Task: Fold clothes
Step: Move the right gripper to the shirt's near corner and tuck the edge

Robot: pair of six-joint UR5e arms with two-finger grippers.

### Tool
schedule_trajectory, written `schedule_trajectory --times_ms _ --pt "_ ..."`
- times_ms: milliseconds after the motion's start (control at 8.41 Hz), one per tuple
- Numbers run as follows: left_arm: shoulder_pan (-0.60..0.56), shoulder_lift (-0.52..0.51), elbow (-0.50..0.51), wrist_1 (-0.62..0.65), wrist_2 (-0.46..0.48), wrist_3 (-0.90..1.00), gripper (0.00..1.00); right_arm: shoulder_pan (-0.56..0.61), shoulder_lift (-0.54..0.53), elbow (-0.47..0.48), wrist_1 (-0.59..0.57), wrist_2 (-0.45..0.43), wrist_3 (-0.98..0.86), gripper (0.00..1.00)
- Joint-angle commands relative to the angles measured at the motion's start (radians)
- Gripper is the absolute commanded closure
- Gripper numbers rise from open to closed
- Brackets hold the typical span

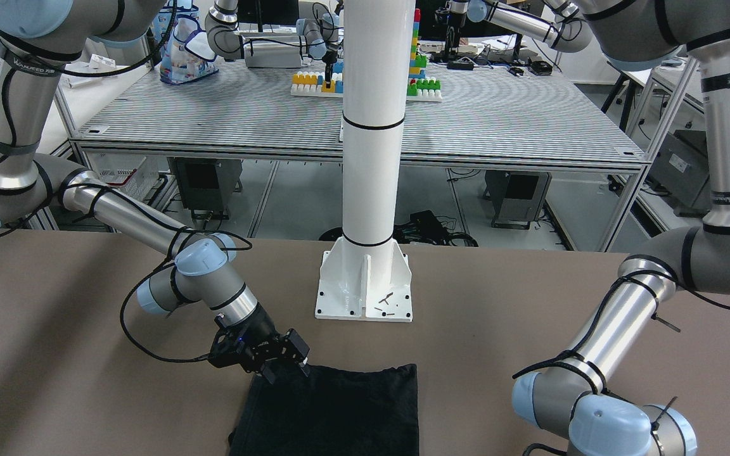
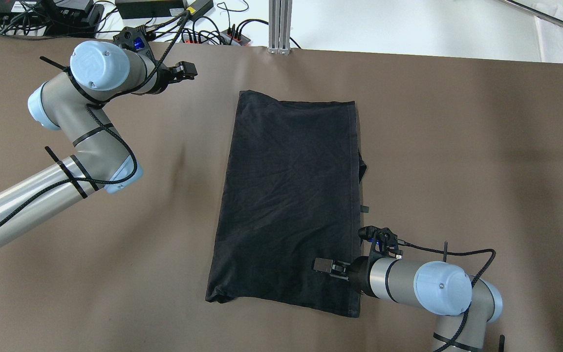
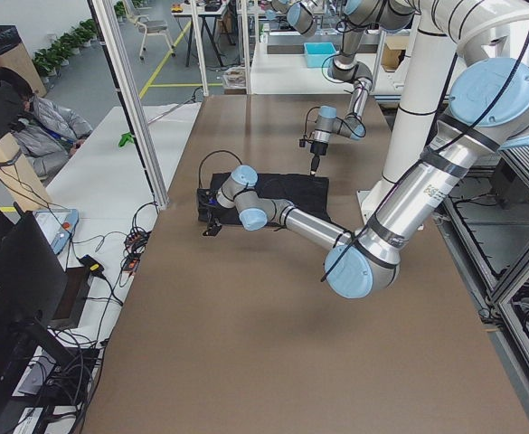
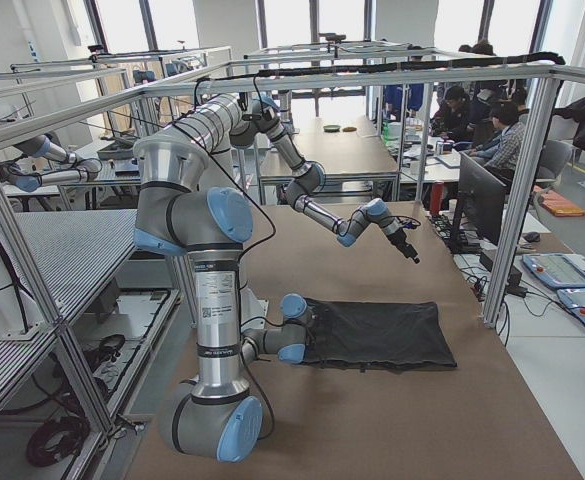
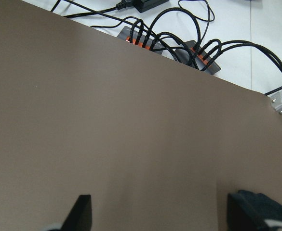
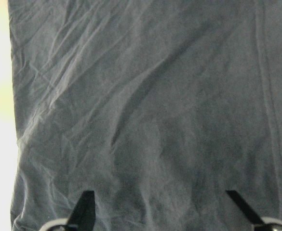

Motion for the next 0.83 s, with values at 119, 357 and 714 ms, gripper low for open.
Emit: schedule_trajectory --times_ms 119,357,714 --pt "0.002 -0.001 0.005 -0.003 0.020 0.000 0.00 -0.006 -0.062 0.013 0.001 -0.042 0.129 0.06" --pt "0.004 -0.001 0.008 -0.005 0.020 0.000 0.00 -0.058 -0.053 0.005 -0.013 -0.075 0.145 0.06" --pt "0.005 -0.001 0.008 -0.006 0.020 0.002 0.00 -0.107 -0.026 -0.045 -0.016 -0.135 0.146 0.06"
